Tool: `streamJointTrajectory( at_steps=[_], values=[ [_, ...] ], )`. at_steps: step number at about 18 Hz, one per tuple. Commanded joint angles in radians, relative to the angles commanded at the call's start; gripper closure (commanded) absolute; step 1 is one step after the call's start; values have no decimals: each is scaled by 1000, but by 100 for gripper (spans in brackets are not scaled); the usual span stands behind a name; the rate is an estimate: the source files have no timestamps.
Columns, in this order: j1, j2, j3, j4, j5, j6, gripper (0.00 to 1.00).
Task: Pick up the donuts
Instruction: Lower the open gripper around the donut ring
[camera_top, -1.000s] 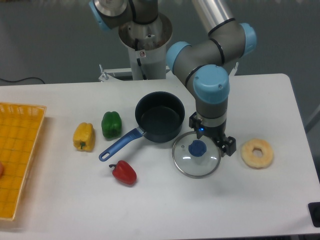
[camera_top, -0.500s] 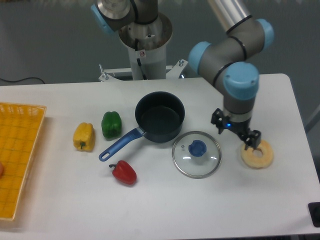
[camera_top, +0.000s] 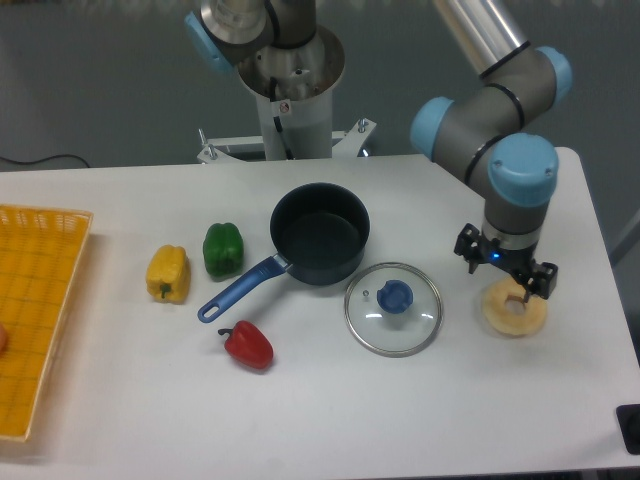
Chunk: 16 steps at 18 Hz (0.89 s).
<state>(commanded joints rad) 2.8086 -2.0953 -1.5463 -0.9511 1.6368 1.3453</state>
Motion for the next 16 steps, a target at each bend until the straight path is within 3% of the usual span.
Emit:
streamJointTrajectory(
  at_steps=[6, 9, 16],
  values=[
    [23, -37, 22, 3, -6, -12, 0],
    [23, -74, 32, 54, -6, -11, 0],
    [23, -134, 101, 57, -6, -12, 0]
  ],
)
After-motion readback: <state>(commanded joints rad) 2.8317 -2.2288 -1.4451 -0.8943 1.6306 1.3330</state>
